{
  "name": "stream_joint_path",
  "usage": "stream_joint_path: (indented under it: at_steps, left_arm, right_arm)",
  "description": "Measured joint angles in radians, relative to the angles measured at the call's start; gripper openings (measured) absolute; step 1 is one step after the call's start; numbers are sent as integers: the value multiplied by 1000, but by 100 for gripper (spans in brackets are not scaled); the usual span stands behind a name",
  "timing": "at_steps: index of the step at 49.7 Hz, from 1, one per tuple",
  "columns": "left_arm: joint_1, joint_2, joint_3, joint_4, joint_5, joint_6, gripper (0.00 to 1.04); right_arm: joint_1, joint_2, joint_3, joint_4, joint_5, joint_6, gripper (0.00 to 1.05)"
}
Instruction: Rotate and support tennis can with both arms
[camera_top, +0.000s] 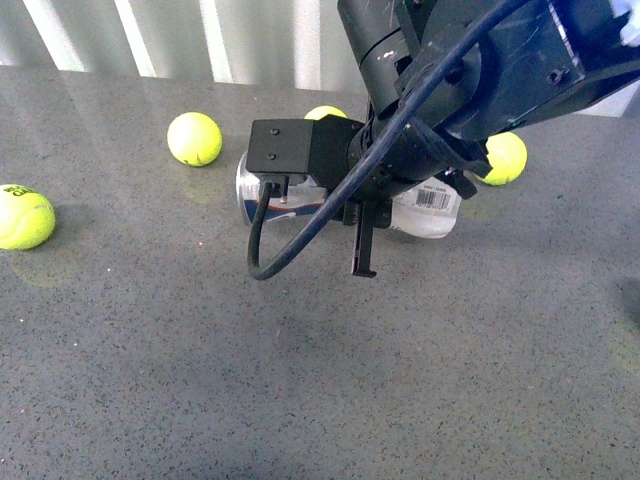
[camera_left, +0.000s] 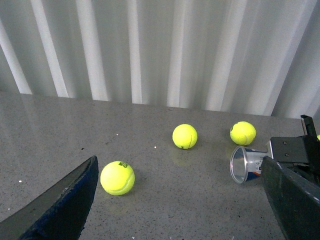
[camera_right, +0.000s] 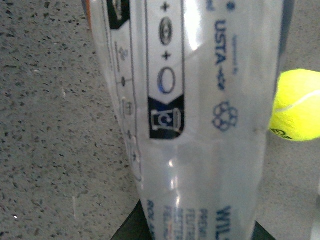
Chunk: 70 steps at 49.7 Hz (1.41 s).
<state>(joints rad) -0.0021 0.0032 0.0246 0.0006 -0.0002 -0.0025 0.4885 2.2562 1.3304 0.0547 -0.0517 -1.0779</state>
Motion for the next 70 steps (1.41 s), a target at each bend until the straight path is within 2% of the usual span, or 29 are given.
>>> stream_joint_path:
  at_steps: [2,12,19,27,42,53,63,67,70]
  left_arm:
    - [0,0,0,0,0,0,98]
    - [0,0,0,0,0,0,98]
    - [0,0,0,0,0,0,98]
    - [0,0,0,0,0,0,98]
    - [0,0,0,0,0,0,98]
    - [0,0,0,0,0,0,98]
    - [0,0,0,0,0,0,98]
    - [0,0,0,0,0,0,98]
    - [0,0,0,0,0,0,98]
  right_arm:
    - [2,4,-11,10,0,-1,13]
    - [11,22,-89,75,-10,-6,52]
    - [11,22,-99,92,-21,21,69]
    - [10,13,-112,104,-40,63,99]
    - [8,-72,-173,123,-82,129,97]
    - [6,-189,-205,83,-101,240,97]
    - [-24,-394,-276,69,-151,497,97]
    - [-48,-483,-320,90,-107,620,97]
    - [-71,-554,-366,120,-35,732,97]
